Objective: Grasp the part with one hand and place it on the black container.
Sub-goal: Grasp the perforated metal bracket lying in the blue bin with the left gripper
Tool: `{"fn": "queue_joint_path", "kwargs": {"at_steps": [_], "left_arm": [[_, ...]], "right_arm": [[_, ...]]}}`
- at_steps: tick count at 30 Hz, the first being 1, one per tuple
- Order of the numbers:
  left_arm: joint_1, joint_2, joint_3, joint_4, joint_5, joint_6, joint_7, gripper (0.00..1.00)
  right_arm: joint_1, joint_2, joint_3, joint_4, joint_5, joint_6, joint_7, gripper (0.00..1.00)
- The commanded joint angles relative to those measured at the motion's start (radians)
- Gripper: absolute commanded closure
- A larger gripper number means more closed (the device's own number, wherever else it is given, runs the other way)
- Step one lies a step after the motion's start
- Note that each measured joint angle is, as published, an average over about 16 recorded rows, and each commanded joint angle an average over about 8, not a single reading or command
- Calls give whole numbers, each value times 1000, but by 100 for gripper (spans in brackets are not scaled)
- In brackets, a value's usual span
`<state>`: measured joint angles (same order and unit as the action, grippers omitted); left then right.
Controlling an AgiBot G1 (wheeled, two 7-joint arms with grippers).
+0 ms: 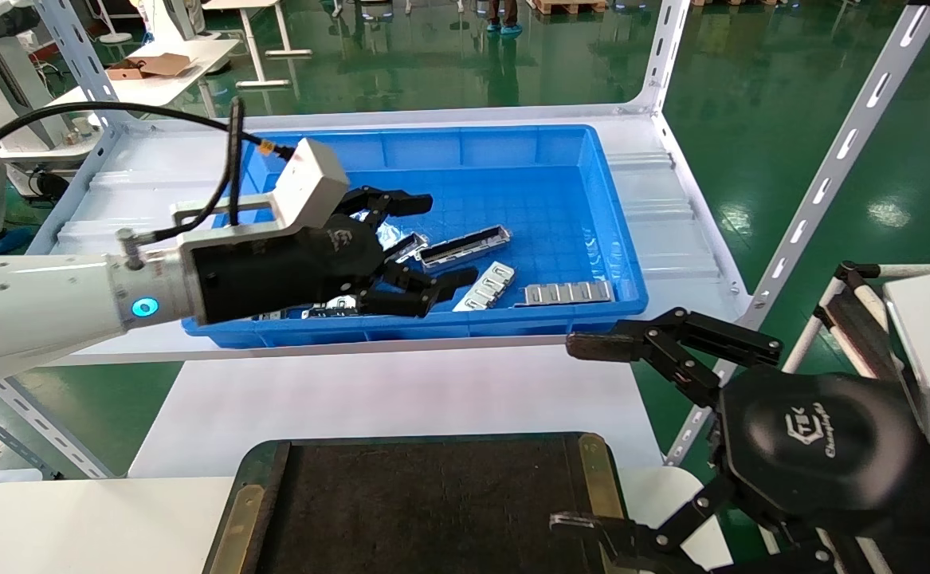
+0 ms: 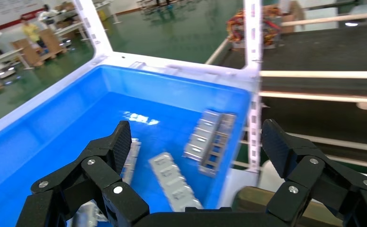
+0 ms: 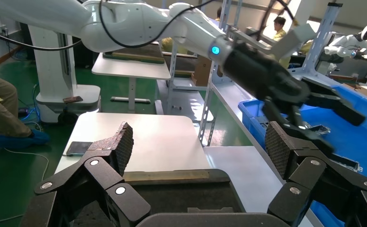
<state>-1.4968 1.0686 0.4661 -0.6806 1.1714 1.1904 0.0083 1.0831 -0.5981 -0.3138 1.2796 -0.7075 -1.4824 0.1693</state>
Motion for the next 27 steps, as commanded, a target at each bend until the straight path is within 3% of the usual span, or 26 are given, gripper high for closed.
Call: {"fn": "queue_joint_path", "kwargs": {"at_steps": [1, 17, 27], "left_arm": [[-21, 29, 5, 54, 14, -20, 26, 0], [-167, 233, 11, 458, 59, -196, 244, 0], [-179, 292, 20, 546, 52, -301, 299, 0]], "right_arm": [[0, 0, 0, 0, 0, 0, 0, 0], [0, 0, -1, 0, 0, 0, 0, 0], [0, 0, -1, 0, 1, 0, -1, 0]]}}
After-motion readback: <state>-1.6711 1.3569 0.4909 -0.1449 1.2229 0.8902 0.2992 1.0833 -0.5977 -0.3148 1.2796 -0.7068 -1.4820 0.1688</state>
